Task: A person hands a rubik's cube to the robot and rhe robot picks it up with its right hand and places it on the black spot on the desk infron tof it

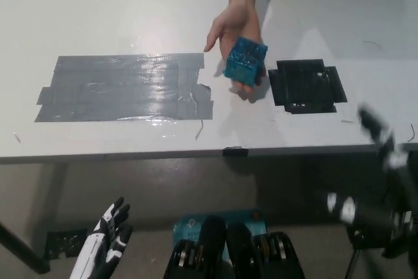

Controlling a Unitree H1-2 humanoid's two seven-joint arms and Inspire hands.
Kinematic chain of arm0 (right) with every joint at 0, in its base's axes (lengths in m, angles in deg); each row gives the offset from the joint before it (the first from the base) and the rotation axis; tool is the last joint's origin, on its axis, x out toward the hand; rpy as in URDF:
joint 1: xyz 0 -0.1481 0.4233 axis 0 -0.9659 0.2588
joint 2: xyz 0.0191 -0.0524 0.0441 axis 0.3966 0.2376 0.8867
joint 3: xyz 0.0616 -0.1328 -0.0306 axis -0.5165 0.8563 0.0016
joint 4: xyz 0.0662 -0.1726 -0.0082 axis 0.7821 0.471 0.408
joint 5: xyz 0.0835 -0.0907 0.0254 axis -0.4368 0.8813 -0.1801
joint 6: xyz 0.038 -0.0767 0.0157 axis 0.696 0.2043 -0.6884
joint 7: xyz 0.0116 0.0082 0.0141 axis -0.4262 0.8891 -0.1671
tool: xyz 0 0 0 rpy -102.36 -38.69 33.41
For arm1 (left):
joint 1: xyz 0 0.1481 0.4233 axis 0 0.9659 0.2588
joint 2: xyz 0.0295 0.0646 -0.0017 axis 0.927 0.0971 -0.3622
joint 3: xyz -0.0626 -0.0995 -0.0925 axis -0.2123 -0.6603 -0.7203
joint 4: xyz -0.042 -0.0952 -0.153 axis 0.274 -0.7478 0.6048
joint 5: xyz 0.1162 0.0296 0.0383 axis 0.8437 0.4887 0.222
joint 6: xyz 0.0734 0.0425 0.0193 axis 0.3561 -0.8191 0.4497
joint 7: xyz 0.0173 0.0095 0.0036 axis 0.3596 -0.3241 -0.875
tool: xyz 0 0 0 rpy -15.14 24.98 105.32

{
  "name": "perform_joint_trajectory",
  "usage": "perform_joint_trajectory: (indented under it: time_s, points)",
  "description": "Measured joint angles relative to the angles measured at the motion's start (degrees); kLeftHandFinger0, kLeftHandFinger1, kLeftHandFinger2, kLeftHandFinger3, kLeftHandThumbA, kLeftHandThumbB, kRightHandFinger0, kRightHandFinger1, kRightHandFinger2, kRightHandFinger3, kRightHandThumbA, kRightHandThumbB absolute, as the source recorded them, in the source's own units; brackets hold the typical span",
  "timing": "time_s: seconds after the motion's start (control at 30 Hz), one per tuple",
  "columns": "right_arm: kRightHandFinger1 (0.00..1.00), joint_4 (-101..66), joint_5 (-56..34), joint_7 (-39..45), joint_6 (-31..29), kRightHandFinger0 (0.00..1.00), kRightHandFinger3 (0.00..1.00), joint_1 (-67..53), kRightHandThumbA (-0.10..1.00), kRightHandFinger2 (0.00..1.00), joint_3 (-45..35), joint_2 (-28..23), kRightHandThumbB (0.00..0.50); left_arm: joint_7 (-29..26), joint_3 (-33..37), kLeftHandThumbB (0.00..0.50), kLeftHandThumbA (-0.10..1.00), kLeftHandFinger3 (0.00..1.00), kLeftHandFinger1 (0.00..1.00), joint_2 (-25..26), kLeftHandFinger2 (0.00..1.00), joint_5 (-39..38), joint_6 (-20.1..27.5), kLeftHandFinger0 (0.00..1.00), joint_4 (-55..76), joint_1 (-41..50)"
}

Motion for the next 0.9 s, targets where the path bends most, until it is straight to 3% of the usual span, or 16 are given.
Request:
perform_joint_trajectory:
  time_s: [0.07, 0.1, 0.27, 0.4, 0.47, 0.63, 0.7, 0.9]
  points:
    - [1.0, -0.13, 0.45, 0.24, 2.88, 1.0, 1.0, 6.15, 1.0, 1.0, -0.12, -0.88, 0.359, 0.0, -0.03, 0.298, 0.87, 1.0, 1.0, 0.0, 1.0, 0.02, -0.08, 1.0, 0.0, -0.51]
    - [1.0, 0.1, 0.55, 0.34, 3.86, 1.0, 1.0, 8.3, 1.0, 1.0, -0.12, -1.14, 0.326, 0.0, -0.03, 0.297, 0.87, 1.0, 1.0, 0.0, 1.0, 0.02, -0.12, 1.0, 0.0, -0.65]
    - [1.0, 5.6, 0.69, 1.14, 10.09, 1.0, 1.0, 20.37, 0.95, 1.0, 0.04, -1.84, 0.335, -0.01, -0.03, 0.3, 0.88, 1.0, 1.0, 0.0, 1.0, 0.15, -0.17, 1.0, 0.02, -1.37]
    - [1.0, 15.31, 0.69, 1.95, 14.67, 1.0, 1.0, 29.06, 1.0, 1.0, 0.51, -1.87, 0.427, 0.04, -0.02, 0.313, 0.87, 1.0, 1.0, 0.02, 1.0, 0.19, -0.27, 1.0, 0.47, -1.57]
    - [1.0, 21.94, 0.66, 2.69, 17.34, 1.0, 1.0, 33.53, 1.0, 1.0, 0.99, -1.91, 0.448, 0.07, -0.03, 0.318, 0.87, 1.0, 1.0, 0.03, 1.0, 0.18, -0.34, 1.0, 0.82, -1.78]
    - [1.0, 36.58, 0.47, 3.99, 20.99, 1.0, 1.0, 40.87, 1.0, 1.0, 1.86, -1.62, 0.46, 0.18, -0.02, 0.316, 0.86, 1.0, 1.0, 0.04, 1.0, 0.18, -0.57, 1.0, 1.28, -2.12]
    - [1.0, 40.71, 0.46, 4.28, 21.65, 1.0, 1.0, 42.53, 1.0, 1.0, 2.22, -1.46, 0.498, 0.22, -0.02, 0.319, 0.86, 1.0, 1.0, 0.05, 1.0, 0.17, -0.61, 1.0, 1.38, -2.2]
    - [1.0, 50.42, 0.48, 4.9, 22.93, 1.0, 1.0, 46.77, 1.0, 1.0, 3.09, -0.79, 0.5, 0.24, -0.02, 0.317, 0.87, 1.0, 1.0, 0.05, 1.0, 0.2, -0.64, 1.0, 1.37, -2.88]
